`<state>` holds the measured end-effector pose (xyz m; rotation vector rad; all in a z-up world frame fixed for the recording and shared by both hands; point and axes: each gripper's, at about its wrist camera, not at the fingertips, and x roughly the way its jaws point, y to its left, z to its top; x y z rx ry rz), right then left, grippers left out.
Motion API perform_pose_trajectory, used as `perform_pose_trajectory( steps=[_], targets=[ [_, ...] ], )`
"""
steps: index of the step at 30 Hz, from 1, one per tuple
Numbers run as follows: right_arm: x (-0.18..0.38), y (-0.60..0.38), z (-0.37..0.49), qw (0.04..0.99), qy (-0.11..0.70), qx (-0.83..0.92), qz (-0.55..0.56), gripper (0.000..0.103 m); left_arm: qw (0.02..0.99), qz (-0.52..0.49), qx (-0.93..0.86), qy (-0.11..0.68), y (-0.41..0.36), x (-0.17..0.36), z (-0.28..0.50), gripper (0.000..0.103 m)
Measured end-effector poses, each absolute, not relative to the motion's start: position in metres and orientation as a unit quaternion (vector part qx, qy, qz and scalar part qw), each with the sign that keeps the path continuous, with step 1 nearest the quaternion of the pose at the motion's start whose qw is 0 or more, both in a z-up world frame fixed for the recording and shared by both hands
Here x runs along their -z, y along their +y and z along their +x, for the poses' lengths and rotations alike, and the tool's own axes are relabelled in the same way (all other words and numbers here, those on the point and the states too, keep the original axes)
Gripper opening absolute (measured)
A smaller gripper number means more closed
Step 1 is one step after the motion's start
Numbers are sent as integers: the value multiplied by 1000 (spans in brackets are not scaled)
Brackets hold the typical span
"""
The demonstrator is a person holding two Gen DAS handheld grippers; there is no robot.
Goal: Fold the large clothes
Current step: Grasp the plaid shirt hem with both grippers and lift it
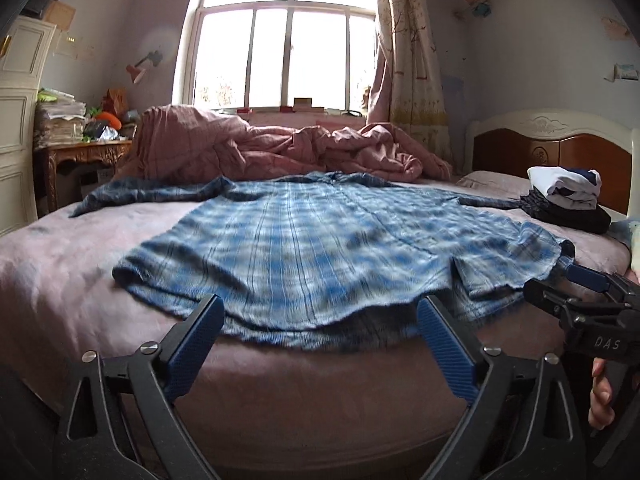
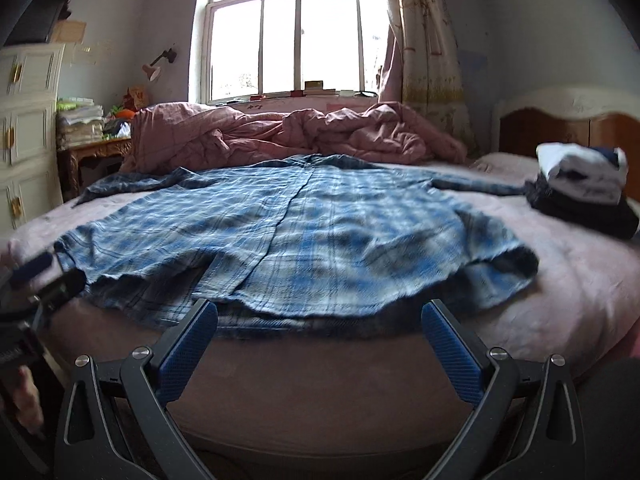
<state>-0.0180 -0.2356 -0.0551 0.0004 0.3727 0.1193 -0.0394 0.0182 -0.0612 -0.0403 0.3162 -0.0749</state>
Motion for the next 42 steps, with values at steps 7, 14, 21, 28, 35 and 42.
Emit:
perform_pose_trajectory(
  steps=[7,14,21,28,35,42],
  targets=[
    [63,-240,-6,968,221,-103,58,96,972,-99,19,212,30,81,-30,74],
    [72,-246,1,957,239,-111,118,67,968,-129,21,216,34,81,-25,57],
    [62,-275,22,941,266,-89,188,18,963,-145,2,229,42,71,-7,3],
    [17,-271,40,964,232,-93,95,7,971,-97,18,216,38,17,11,2],
    [-34,-263,125,962,244,-113,34,7,960,-53,28,273,37,-22,118,2],
    [-32,-252,216,951,285,-121,15,7,951,-19,37,307,42,-12,197,2]
  ],
)
